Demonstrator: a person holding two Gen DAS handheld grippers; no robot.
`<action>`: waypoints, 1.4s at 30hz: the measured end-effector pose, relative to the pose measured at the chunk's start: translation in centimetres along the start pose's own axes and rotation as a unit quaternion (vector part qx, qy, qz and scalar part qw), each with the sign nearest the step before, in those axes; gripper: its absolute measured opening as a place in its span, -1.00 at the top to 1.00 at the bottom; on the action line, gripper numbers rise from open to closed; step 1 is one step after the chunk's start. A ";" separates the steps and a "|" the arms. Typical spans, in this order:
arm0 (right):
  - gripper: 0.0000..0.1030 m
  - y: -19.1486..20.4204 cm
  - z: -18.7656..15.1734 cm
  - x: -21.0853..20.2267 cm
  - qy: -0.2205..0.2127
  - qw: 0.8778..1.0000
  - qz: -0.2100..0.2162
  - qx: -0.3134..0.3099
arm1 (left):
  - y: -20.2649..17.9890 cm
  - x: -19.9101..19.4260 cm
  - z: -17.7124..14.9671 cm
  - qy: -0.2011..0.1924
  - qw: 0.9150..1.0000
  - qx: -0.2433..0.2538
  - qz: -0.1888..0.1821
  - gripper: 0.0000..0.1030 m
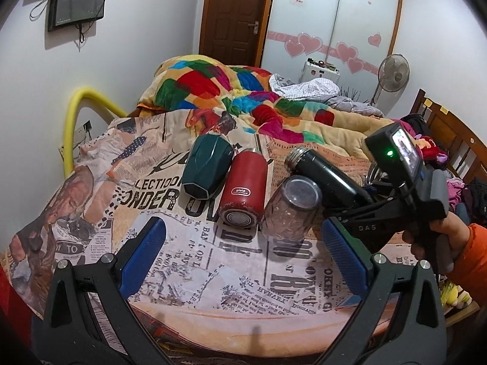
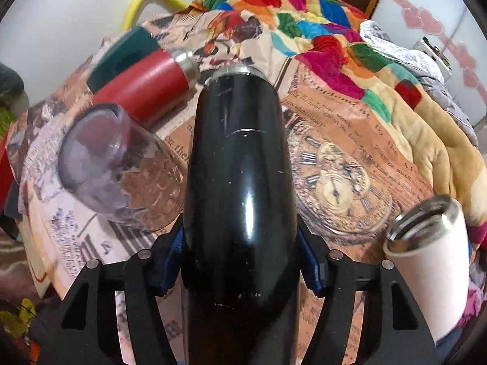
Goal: Flip cup upright
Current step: 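Lift the black thermos with the right gripper toward the left gripper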
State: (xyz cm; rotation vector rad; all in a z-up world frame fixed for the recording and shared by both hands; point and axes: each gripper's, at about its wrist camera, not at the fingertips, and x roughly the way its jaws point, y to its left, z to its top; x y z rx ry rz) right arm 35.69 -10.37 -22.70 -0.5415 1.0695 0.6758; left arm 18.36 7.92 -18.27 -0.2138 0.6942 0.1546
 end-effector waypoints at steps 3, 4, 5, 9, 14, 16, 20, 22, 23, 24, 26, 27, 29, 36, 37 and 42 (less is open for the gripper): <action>-0.20 -0.2 0.0 -1.7 -0.018 1.000 -0.008 0.004 | -0.2 -1.1 0.1 -0.007 1.000 0.002 0.000 -1.00; -0.20 -0.2 0.0 -2.3 -0.025 1.000 -0.010 0.005 | -0.3 -1.6 0.2 -0.011 1.000 0.003 0.000 -1.00; -0.20 -0.2 0.0 -3.0 -0.031 0.999 -0.011 0.006 | -0.3 -2.1 0.3 -0.015 1.000 0.004 0.001 -1.00; -0.20 0.3 0.3 -6.9 -0.074 0.997 -0.015 0.005 | -0.7 -3.8 0.5 -0.030 1.000 0.006 0.004 -1.00; -0.20 2.1 0.2 -11.5 -0.126 0.992 -0.008 -0.008 | -0.6 -6.2 0.8 -0.048 0.999 0.006 0.008 -1.00; -0.20 3.0 0.1 -12.9 -0.143 0.990 -0.006 -0.020 | -0.5 -7.1 0.9 -0.055 0.998 0.005 0.010 -1.00; -0.20 5.2 -0.5 -14.6 -0.162 0.986 0.008 -0.043 | 0.1 -8.5 0.8 -0.066 0.998 0.000 0.017 -1.00; -0.20 6.6 -0.8 -14.6 -0.165 0.984 0.015 -0.061 | 0.5 -9.0 0.7 -0.068 0.997 -0.004 0.021 -1.00; -0.20 7.2 -1.0 -14.5 -0.165 0.984 0.017 -0.070 | 0.7 -9.2 0.6 -0.069 0.997 -0.006 0.023 -1.00; -0.20 7.6 -1.2 -14.3 -0.164 0.983 0.019 -0.076 | 0.9 -9.3 0.6 -0.069 0.997 -0.007 0.025 -1.00; -0.20 8.7 -1.5 -13.4 -0.158 0.983 0.028 -0.090 | 1.4 -9.5 0.5 -0.068 0.997 -0.010 0.031 -1.00; -0.20 9.4 -1.6 -12.4 -0.151 0.983 0.036 -0.096 | 1.6 -9.4 0.4 -0.066 0.997 -0.012 0.033 -1.00; -0.20 10.4 -2.1 -10.9 -0.137 0.984 0.049 -0.103 | 2.1 -9.4 0.1 -0.063 0.997 -0.017 0.036 -1.00; -0.19 11.6 -4.0 -3.7 -0.068 0.988 0.078 -0.118 | 3.9 -7.1 -1.3 -0.024 0.998 -0.041 0.040 -1.00; -0.19 11.8 -4.2 -2.7 -0.059 0.988 0.078 -0.121 | 4.0 -6.7 -1.6 -0.018 0.998 -0.042 0.041 -1.00; -0.19 11.8 -4.2 1.4 -0.023 0.988 0.073 -0.134 | 4.6 -4.5 -2.8 0.017 0.998 -0.048 0.047 -1.00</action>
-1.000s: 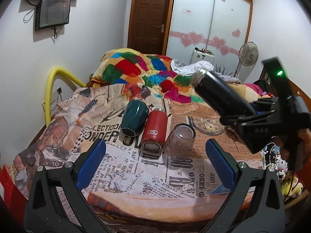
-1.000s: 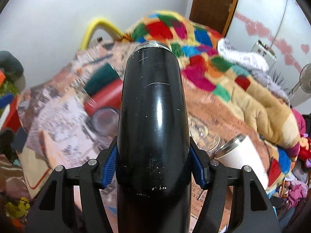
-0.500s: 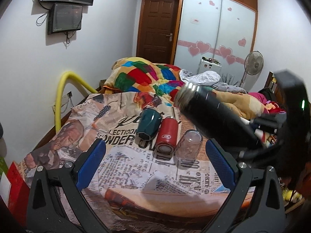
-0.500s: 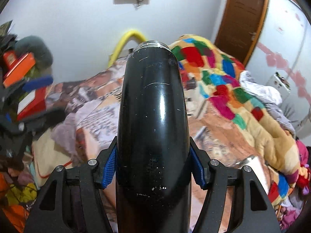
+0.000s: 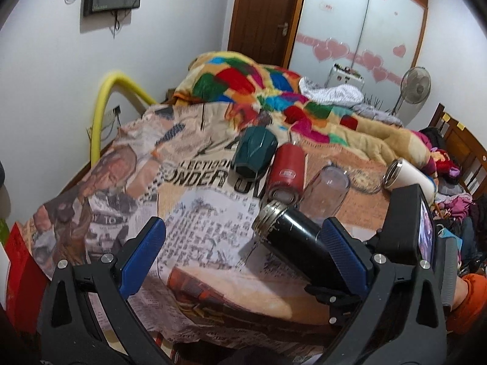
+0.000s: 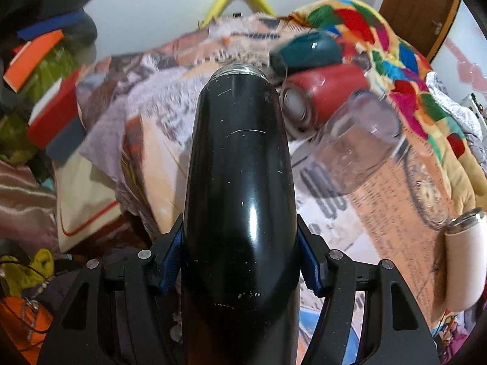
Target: Flip cup upright
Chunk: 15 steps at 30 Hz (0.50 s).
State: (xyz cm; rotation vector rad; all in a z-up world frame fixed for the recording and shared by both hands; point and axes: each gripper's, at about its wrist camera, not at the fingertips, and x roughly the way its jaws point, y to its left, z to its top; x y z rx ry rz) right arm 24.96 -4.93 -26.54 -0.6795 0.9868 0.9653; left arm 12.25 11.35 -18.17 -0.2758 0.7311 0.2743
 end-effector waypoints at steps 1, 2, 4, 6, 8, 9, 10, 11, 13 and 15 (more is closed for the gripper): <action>-0.19 -0.1 0.2 0.3 0.002 1.000 0.000 -0.001 | 0.1 0.5 -0.2 0.007 1.000 -0.001 0.000 -1.00; -0.20 -0.2 0.3 0.5 0.003 1.000 0.000 -0.001 | 0.0 0.7 -0.4 0.011 1.000 -0.002 0.001 -1.00; -0.20 -0.2 0.5 0.9 0.003 1.000 -0.001 -0.003 | 0.3 1.6 -0.8 0.026 1.000 -0.006 -0.002 -1.00; -0.19 -0.4 0.6 1.3 0.004 1.000 -0.006 -0.011 | 0.4 2.4 -1.1 0.040 0.999 -0.011 -0.006 -1.00; -0.20 0.1 0.5 1.4 0.007 1.000 -0.011 -0.016 | 0.6 3.1 -1.3 0.052 0.998 -0.017 -0.010 -1.00; -0.20 -0.2 0.5 1.7 0.009 1.000 -0.010 -0.018 | 0.6 3.5 -1.4 0.059 0.998 -0.019 -0.013 -1.00; -0.20 -0.1 0.3 1.5 0.010 1.000 -0.009 -0.019 | 0.7 3.7 -1.6 0.063 0.998 -0.022 -0.015 -1.00; -0.20 0.4 0.3 1.3 0.011 1.000 -0.009 -0.019 | 0.7 3.9 -1.7 0.066 0.997 -0.024 -0.017 -1.00; -0.20 0.4 0.2 1.2 0.013 1.000 -0.007 -0.019 | 0.8 4.4 -1.9 0.077 0.996 -0.032 -0.022 -1.00; -0.20 0.5 0.0 0.9 0.012 1.000 -0.007 -0.018 | 1.0 4.6 -2.0 0.083 0.995 -0.040 -0.027 -1.00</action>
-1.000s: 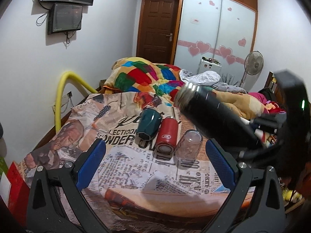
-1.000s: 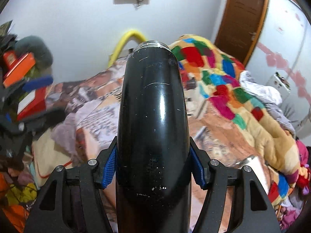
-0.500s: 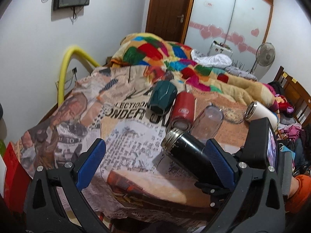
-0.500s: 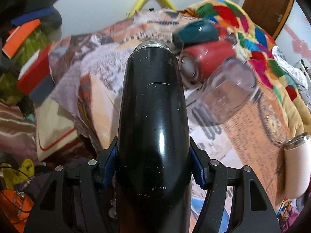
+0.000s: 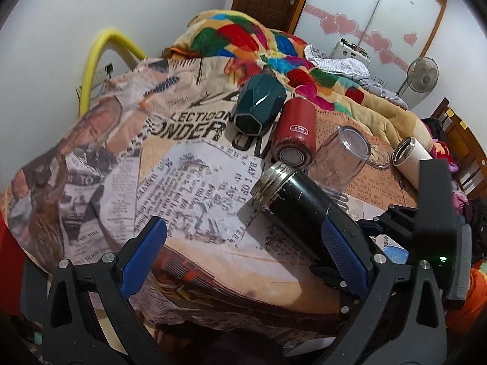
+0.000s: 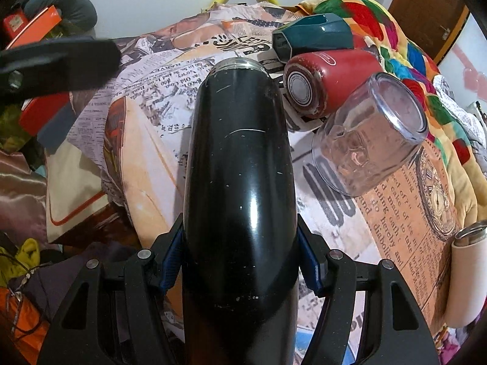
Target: Flip cup upright
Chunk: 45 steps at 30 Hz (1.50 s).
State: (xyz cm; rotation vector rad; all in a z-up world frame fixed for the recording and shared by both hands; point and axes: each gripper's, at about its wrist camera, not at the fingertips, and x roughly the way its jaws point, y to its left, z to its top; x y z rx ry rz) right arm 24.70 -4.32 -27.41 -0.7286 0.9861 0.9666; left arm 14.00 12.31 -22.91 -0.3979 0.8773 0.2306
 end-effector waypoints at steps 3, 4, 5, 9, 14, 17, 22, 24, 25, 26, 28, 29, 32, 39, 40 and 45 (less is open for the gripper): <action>-0.21 0.2 -0.3 -1.0 -0.008 1.000 -0.001 0.003 | 0.2 0.4 0.1 0.015 0.999 -0.023 -0.018 -0.99; -0.22 0.3 -0.4 -1.3 -0.010 1.000 -0.001 0.005 | 0.1 0.6 0.1 0.020 0.999 -0.029 -0.024 -0.98; -0.25 0.3 -0.5 -1.7 -0.011 1.000 -0.001 0.007 | 0.0 0.8 0.1 0.025 0.999 -0.033 -0.029 -0.97; -0.27 0.0 -2.0 -4.4 -0.030 0.999 -0.016 0.020 | -1.0 2.3 -0.2 0.058 0.995 -0.050 -0.061 -0.93; -0.50 -1.3 -4.0 -7.9 -0.060 0.995 -0.043 0.071 | -2.7 4.8 -0.9 0.106 0.988 -0.069 -0.086 -0.75; -0.54 -2.1 -5.3 -10.0 -0.083 0.988 -0.064 0.111 | -3.5 5.9 -1.0 0.122 0.986 -0.079 -0.086 -0.74; -0.56 -2.2 -7.3 -12.4 -0.121 0.977 -0.087 0.151 | -4.1 7.5 -0.9 0.137 0.985 -0.092 -0.055 -0.71; -0.56 -2.1 -7.7 -12.8 -0.130 0.974 -0.086 0.162 | -4.3 8.1 -0.8 0.141 0.985 -0.092 -0.041 -0.62; -0.56 -2.0 -7.9 -13.0 -0.135 0.973 -0.082 0.166 | -4.5 8.6 -0.8 0.147 0.985 -0.090 -0.030 -0.58; -0.56 -2.1 -8.2 -13.1 -0.138 0.972 -0.083 0.171 | -4.8 8.6 -0.7 0.140 0.986 -0.083 -0.016 -0.58; -0.56 -2.2 -8.5 -13.2 -0.144 0.970 -0.086 0.178 | -5.6 9.2 -0.4 0.140 0.988 -0.067 0.004 -0.46; -0.56 -2.2 -8.7 -13.2 -0.147 0.969 -0.086 0.181 | -5.9 9.3 -0.3 0.137 0.989 -0.059 0.012 -0.36; -0.56 -2.2 -9.3 -13.5 -0.153 0.966 -0.080 0.190 | -6.8 9.5 -0.2 0.135 0.990 -0.039 0.020 -0.26; -0.56 -2.6 -10.2 -14.2 -0.168 0.958 -0.084 0.216 | -9.2 5.6 0.1 0.078 0.996 0.031 0.019 -0.24; -0.56 -2.6 -10.3 -14.3 -0.169 0.958 -0.084 0.218 | -9.7 4.5 0.1 0.067 0.997 0.044 0.015 -0.24; -0.56 -2.8 -10.6 -14.8 -0.174 0.956 -0.085 0.221 | -11.8 -0.5 0.0 0.009 0.994 0.107 0.004 -0.23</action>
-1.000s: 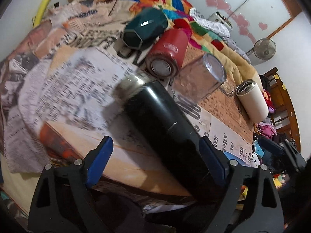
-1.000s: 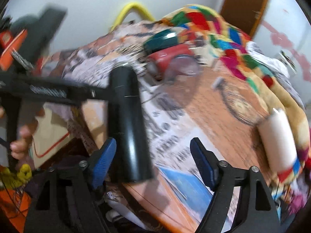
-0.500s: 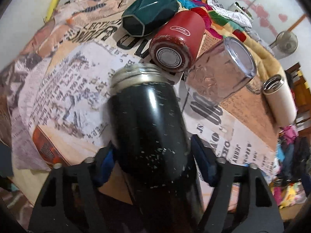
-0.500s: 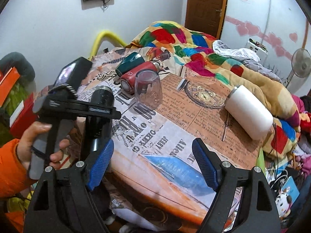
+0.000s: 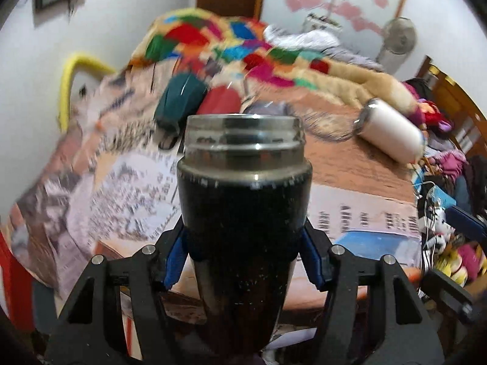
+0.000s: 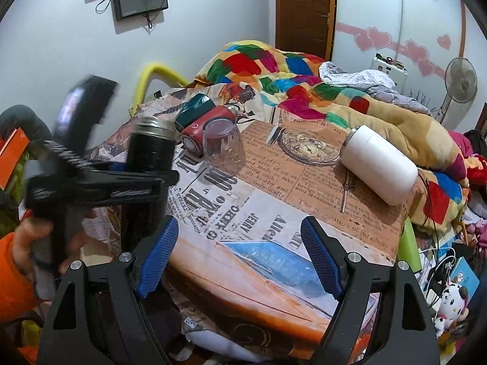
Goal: Flip cup upright
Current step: 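Rotate the thermos upright with the left gripper and set it on the sheet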
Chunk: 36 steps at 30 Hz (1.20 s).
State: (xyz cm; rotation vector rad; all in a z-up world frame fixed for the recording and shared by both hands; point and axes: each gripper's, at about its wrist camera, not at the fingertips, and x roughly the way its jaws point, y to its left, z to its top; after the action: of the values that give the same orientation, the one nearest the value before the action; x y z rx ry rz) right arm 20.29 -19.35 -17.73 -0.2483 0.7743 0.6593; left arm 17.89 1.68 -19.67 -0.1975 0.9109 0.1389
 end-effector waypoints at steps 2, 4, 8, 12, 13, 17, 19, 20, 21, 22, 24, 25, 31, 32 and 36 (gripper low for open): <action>-0.56 -0.1 0.0 -0.2 -0.003 1.000 0.001 0.002 | -0.9 -1.3 0.4 -0.020 1.000 0.015 -0.002 -0.23; -0.56 -0.2 0.1 -0.4 -0.006 1.000 0.001 0.005 | -1.7 -2.7 1.1 -0.045 0.999 0.028 -0.004 -0.24; -0.56 -0.7 0.3 -0.7 -0.013 1.000 -0.003 0.013 | -2.6 -3.5 2.5 -0.071 0.997 0.037 -0.007 -0.24; -0.56 -1.5 0.5 -0.9 -0.020 0.999 -0.010 0.027 | -3.5 -2.2 4.8 -0.072 0.997 0.040 -0.014 -0.24; -0.56 -1.8 0.6 -1.0 -0.021 0.999 -0.013 0.031 | -3.8 -1.8 5.2 -0.071 0.997 0.041 -0.014 -0.24; -0.56 -2.8 0.7 -1.1 -0.024 0.998 -0.025 0.043 | -5.1 -0.5 5.8 -0.067 0.996 0.049 -0.016 -0.24; -0.56 -3.3 0.6 -1.1 -0.023 0.998 -0.030 0.049 | -5.7 0.2 5.7 -0.064 0.996 0.057 -0.014 -0.24; -0.56 -3.5 0.7 -1.0 -0.023 0.998 -0.031 0.051 | -6.0 0.5 5.6 -0.061 0.996 0.060 -0.013 -0.24; -0.56 -3.6 0.6 -1.0 -0.022 0.998 -0.032 0.052 | -6.2 0.7 5.3 -0.060 0.996 0.064 -0.014 -0.24; -0.56 -3.8 0.5 -0.9 -0.021 0.998 -0.034 0.052 | -6.4 0.9 5.1 -0.057 0.996 0.067 -0.016 -0.24; -0.56 -4.0 0.3 -0.8 -0.019 0.998 -0.036 0.054 | -6.7 1.0 4.6 -0.055 0.996 0.070 -0.018 -0.24; -0.56 -4.0 0.3 -0.9 -0.018 0.998 -0.036 0.054 | -6.8 1.2 4.3 -0.052 0.996 0.073 -0.019 -0.24; -0.56 -4.0 0.1 -1.2 -0.021 0.998 -0.036 0.056 | -7.4 0.8 3.9 -0.044 0.995 0.088 -0.018 -0.24; -0.56 -4.0 0.1 -1.4 -0.022 0.998 -0.037 0.056 | -7.3 0.6 3.9 -0.043 0.995 0.089 -0.019 -0.24; -0.56 -3.5 0.2 -2.5 -0.032 0.997 -0.040 0.055 | -7.2 -0.6 3.9 -0.041 0.995 0.093 -0.023 -0.25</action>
State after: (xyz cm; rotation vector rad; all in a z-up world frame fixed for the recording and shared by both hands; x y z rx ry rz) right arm 21.33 -23.10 -15.92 -0.1564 0.7329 0.5457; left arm 21.99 -4.49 -16.07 -0.0394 0.8306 0.0184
